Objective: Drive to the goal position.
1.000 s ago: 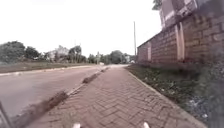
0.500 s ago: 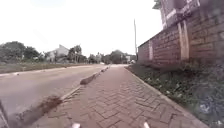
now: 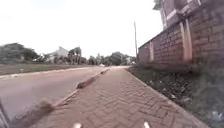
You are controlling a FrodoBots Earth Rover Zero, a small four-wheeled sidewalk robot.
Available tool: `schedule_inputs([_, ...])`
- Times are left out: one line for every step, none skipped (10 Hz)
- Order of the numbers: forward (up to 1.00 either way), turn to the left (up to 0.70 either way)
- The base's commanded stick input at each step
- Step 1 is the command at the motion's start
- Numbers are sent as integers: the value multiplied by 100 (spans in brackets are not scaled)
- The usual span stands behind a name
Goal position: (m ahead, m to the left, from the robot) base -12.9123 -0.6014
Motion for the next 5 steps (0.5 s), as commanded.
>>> schedule_inputs([50,0])
schedule_inputs([50,0])
schedule_inputs([50,0])
schedule_inputs([50,0])
schedule_inputs([50,0])
